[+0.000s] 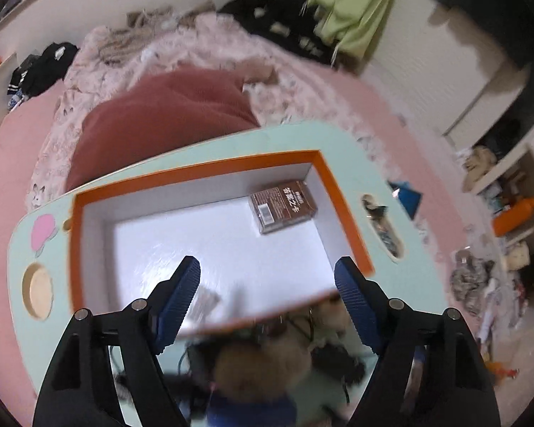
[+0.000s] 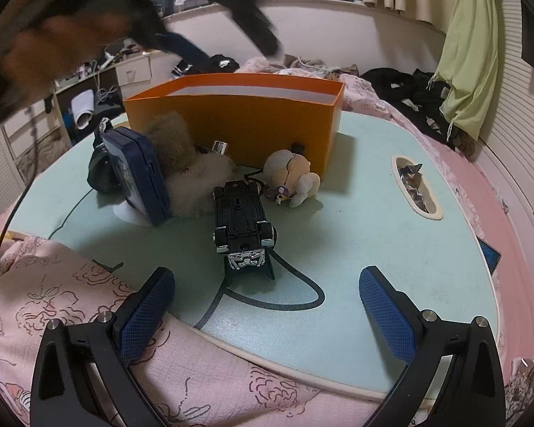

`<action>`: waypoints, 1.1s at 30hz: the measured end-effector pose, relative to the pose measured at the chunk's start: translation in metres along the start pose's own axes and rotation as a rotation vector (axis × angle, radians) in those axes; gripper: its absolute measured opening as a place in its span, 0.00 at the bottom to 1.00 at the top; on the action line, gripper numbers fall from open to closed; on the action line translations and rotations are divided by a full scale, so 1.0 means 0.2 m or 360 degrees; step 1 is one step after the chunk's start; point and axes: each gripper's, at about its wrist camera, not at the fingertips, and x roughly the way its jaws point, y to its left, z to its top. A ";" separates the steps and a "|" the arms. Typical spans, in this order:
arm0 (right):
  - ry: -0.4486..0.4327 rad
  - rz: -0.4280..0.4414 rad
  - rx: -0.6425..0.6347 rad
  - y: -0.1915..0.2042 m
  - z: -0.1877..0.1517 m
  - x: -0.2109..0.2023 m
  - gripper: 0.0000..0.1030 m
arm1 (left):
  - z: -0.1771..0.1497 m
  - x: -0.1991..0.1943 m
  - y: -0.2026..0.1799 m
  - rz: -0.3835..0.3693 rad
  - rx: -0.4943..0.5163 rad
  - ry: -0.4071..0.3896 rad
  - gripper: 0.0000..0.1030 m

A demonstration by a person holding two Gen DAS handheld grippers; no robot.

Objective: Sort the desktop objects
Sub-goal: 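Reach the left gripper into the box and grasp the brown printed box, then lift the brown box out and stand it beside the figurine, release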

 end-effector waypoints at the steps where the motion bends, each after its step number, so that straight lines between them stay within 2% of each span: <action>1: 0.0000 0.0000 0.0000 0.00 0.00 0.00 1.00 | 0.05 0.07 -0.02 0.0003 -0.0016 0.0043 0.75; 5: -0.0001 0.0005 -0.0005 0.00 0.00 0.00 1.00 | 0.13 0.18 -0.05 0.0081 0.0030 0.0064 0.74; 7: -0.0001 0.0006 -0.0005 0.01 0.01 -0.01 1.00 | 0.18 0.26 -0.05 0.0059 0.0002 0.0142 0.74; 11: -0.0001 0.0012 -0.0013 0.01 0.01 0.00 1.00 | 0.23 0.39 0.01 -0.0025 -0.0241 0.0258 0.74; 15: 0.0000 0.0016 -0.0014 0.01 0.01 0.00 1.00 | 0.23 0.51 0.03 -0.0030 -0.0335 0.0297 0.73; 16: 0.0003 0.0018 -0.0011 0.01 0.01 0.00 1.00 | 0.22 0.51 0.03 -0.0038 -0.0330 0.0272 0.73; 18: 0.0000 0.0019 -0.0012 0.01 0.01 -0.01 1.00 | 0.21 0.50 0.02 0.0020 -0.0296 0.0284 0.71; 20: 0.0000 0.0018 -0.0013 0.01 0.01 0.00 1.00 | 0.19 0.48 0.03 0.0123 -0.0248 0.0313 0.57; 22: -0.0001 0.0018 -0.0014 0.01 0.02 0.00 1.00 | 0.15 0.45 0.07 0.0221 -0.0198 0.0332 0.57; 24: -0.0001 0.0019 -0.0016 0.01 0.02 0.00 1.00 | 0.13 0.42 0.11 0.0167 -0.0212 0.0308 0.57; 26: -0.0001 0.0022 -0.0018 0.01 0.01 0.00 1.00 | 0.12 0.36 0.14 0.0099 -0.0239 0.0232 0.57; 28: -0.0001 0.0023 -0.0020 0.01 0.01 0.00 1.00 | 0.13 0.33 0.14 0.0089 -0.0255 0.0188 0.60; 29: -0.0001 0.0024 -0.0021 0.01 0.02 0.00 1.00 | 0.14 0.33 0.13 0.0092 -0.0253 0.0190 0.65; 33: -0.0001 0.0026 -0.0025 0.01 0.01 0.00 1.00 | 0.20 0.42 0.06 0.0186 -0.0216 0.0266 0.66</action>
